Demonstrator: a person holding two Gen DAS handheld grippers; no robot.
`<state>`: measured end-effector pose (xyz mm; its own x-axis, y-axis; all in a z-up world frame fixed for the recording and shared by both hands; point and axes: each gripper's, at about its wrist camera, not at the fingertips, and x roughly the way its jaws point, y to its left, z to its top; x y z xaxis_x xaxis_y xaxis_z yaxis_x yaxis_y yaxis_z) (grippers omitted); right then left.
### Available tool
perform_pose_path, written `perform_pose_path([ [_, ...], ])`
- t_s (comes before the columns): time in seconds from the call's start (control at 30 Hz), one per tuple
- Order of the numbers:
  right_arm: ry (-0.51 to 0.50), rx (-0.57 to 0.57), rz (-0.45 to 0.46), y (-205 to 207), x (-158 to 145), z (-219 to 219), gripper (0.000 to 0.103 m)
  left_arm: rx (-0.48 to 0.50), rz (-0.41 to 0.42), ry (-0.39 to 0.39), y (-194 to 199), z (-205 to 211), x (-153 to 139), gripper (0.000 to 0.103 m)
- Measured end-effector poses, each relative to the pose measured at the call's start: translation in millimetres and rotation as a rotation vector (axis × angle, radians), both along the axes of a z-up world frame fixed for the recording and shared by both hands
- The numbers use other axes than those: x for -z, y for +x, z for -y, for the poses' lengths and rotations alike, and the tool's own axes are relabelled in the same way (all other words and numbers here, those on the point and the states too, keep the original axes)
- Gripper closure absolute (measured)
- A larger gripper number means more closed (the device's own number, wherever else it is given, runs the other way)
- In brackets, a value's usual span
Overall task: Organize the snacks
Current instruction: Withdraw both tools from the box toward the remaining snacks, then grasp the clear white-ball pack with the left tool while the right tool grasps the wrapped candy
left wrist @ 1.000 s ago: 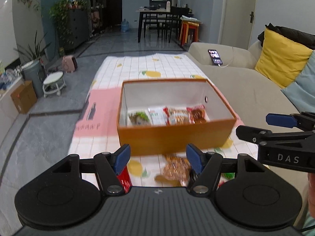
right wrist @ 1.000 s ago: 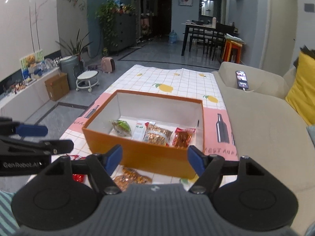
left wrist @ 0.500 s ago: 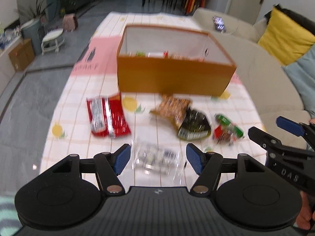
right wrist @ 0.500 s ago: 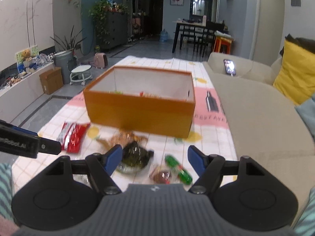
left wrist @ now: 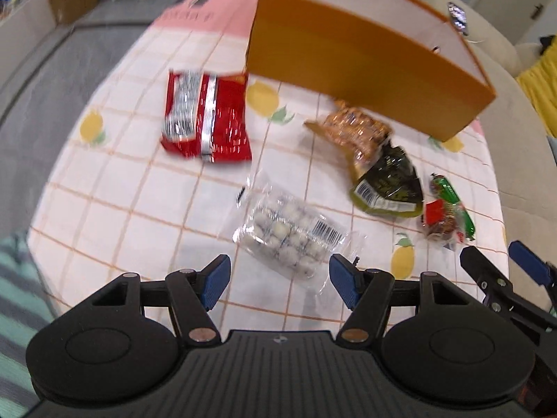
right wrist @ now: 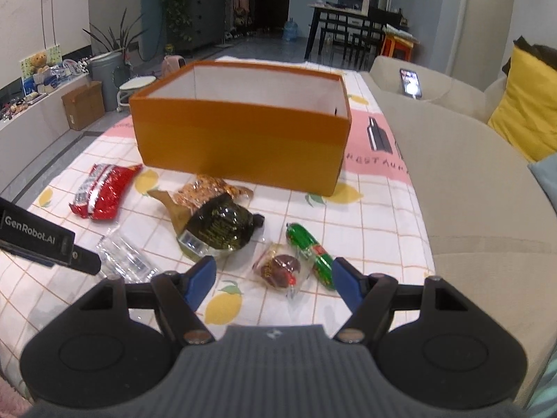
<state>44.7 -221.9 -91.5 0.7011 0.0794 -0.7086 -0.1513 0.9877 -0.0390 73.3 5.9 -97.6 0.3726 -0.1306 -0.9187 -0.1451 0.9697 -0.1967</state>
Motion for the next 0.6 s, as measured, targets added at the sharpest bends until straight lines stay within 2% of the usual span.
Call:
perform_pose_path([
  [0.2,0.017,0.002,-0.067,15.0,16.9,0.9,0.032,-0.02,-0.06,-0.009,15.4,4.7,23.6,0.027],
  [0.23,0.021,0.005,-0.075,17.5,19.1,1.4,0.032,-0.027,-0.069,-0.019,17.4,4.2,27.5,0.023],
  [0.3,0.025,0.012,-0.09,21.3,23.1,1.9,0.032,-0.041,-0.055,-0.039,20.0,3.0,28.7,0.019],
  [0.5,0.036,0.021,-0.113,28.6,29.9,3.4,0.032,-0.058,-0.028,-0.018,36.9,2.1,29.6,0.018],
  [0.6,0.034,0.022,-0.118,31.9,32.0,2.5,0.032,-0.037,-0.018,-0.016,46.4,5.1,30.5,0.018],
])
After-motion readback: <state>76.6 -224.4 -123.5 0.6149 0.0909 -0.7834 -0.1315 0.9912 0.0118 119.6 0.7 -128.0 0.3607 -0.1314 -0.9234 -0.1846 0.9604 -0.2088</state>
